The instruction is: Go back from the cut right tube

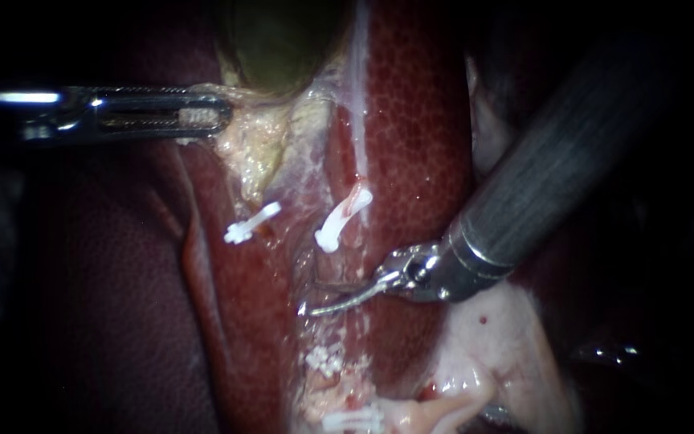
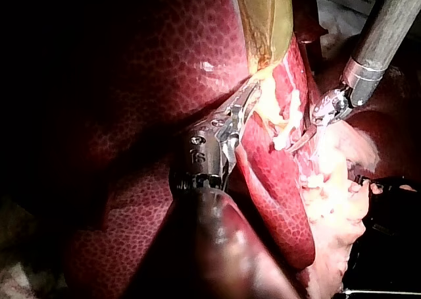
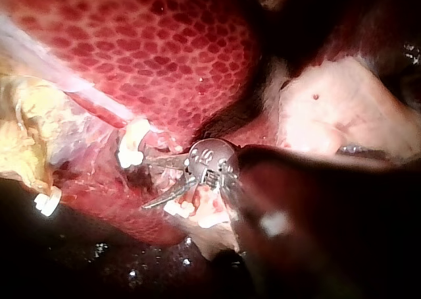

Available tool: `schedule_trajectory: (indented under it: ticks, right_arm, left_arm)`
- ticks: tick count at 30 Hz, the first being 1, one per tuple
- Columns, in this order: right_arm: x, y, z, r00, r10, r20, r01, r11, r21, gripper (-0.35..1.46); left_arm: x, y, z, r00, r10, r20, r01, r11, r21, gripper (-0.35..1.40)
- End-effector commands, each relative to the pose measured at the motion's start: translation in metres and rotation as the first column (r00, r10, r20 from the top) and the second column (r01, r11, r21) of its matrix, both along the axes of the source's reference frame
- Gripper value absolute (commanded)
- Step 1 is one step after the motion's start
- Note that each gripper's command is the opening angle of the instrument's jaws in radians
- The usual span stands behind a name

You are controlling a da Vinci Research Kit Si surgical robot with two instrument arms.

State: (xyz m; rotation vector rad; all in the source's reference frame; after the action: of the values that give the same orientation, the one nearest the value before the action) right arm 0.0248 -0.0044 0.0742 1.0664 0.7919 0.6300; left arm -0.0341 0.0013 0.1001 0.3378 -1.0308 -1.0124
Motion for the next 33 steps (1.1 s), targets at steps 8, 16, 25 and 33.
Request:
schedule_trajectory:
  ticks: [8,16,25,33]
  right_arm:
    - [-0.0019,-0.0006,-0.0008,0.9987,0.004,-0.050,-0.011,0.988,-0.153,1.41]
    - [-0.0053,0.0000,-0.0029,0.9957,0.039,-0.084,-0.069,0.918,-0.391,1.43]
    - [-0.0092,0.0040,-0.0072,0.9901,0.018,-0.139,-0.087,0.856,-0.509,1.43]
    - [-0.0105,0.0062,-0.0116,0.9862,0.038,-0.161,-0.124,0.813,-0.568,1.43]
  left_arm:
    - [0.0001,0.0000,0.0000,1.0000,0.001,0.000,-0.001,1.000,0.000,-0.32]
    - [0.0001,0.0000,0.0000,1.0000,0.001,0.000,-0.001,1.000,0.000,-0.32]
    - [0.0001,0.0000,0.0000,1.0000,0.000,0.000,0.000,1.000,0.000,-0.32]
    - [-0.0001,-0.0001,0.0002,1.0000,-0.001,-0.001,0.001,1.000,-0.001,-0.30]
